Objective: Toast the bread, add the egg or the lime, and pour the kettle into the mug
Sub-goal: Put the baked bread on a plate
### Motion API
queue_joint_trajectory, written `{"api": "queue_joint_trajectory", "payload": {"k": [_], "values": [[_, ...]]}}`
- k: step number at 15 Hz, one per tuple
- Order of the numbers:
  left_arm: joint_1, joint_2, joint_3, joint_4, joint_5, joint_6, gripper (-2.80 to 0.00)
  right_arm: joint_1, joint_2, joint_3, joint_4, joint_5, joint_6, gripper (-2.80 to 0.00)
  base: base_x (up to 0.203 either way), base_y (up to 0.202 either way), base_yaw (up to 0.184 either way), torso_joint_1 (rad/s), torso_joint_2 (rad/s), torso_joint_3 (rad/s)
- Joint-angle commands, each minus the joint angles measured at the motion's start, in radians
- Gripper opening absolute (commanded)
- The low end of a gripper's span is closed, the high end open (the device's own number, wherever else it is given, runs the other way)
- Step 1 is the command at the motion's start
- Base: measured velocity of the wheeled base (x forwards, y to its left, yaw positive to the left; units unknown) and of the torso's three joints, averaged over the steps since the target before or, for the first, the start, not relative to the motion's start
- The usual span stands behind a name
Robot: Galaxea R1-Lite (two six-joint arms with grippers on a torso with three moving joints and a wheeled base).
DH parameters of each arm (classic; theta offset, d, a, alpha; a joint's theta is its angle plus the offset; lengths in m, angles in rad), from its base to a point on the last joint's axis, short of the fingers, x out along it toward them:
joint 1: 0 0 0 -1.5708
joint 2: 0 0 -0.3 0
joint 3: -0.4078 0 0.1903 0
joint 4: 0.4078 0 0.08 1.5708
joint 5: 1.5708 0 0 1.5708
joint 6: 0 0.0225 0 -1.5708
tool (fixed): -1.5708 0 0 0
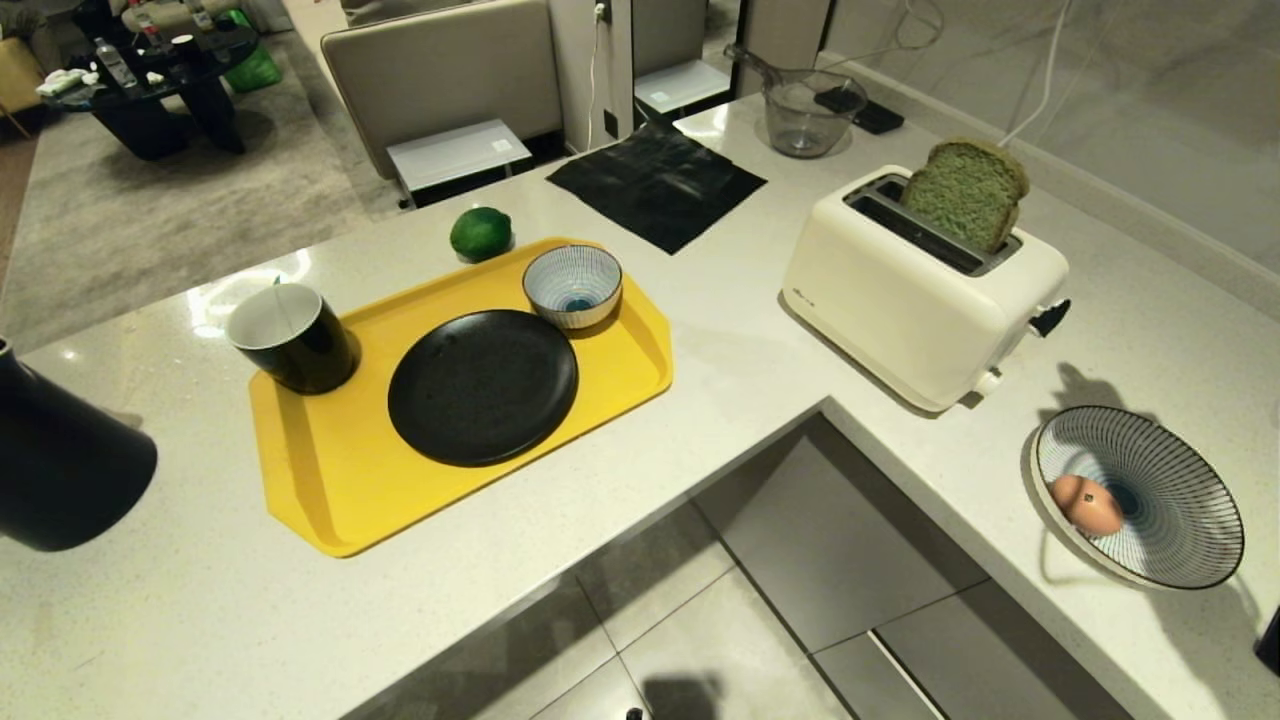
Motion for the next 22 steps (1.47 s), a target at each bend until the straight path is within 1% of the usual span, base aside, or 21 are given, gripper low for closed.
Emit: {"api": "queue_joint_trajectory", "payload": {"k": [1, 11, 14, 22], "values": [[0.0, 0.0, 0.0, 0.0, 0.001, 0.0, -2.8, 0.0, -0.006, 0.001, 0.001, 0.0, -0.001, -2.8, 0.0, 0.0, 0.0, 0.0, 0.0, 0.0], [0.0, 0.0, 0.0, 0.0, 0.001, 0.0, -2.8, 0.001, 0.0, 0.018, 0.001, -0.006, -0.006, -2.8, 0.0, 0.0, 0.0, 0.0, 0.0, 0.0], [0.0, 0.0, 0.0, 0.0, 0.001, 0.0, -2.8, 0.001, 0.001, 0.019, -0.001, -0.003, -0.038, -2.8, 0.0, 0.0, 0.0, 0.0, 0.0, 0.0], [0.0, 0.0, 0.0, 0.0, 0.001, 0.0, -2.8, 0.001, -0.003, 0.027, -0.001, 0.001, -0.036, -2.8, 0.0, 0.0, 0.0, 0.0, 0.0, 0.0]]}}
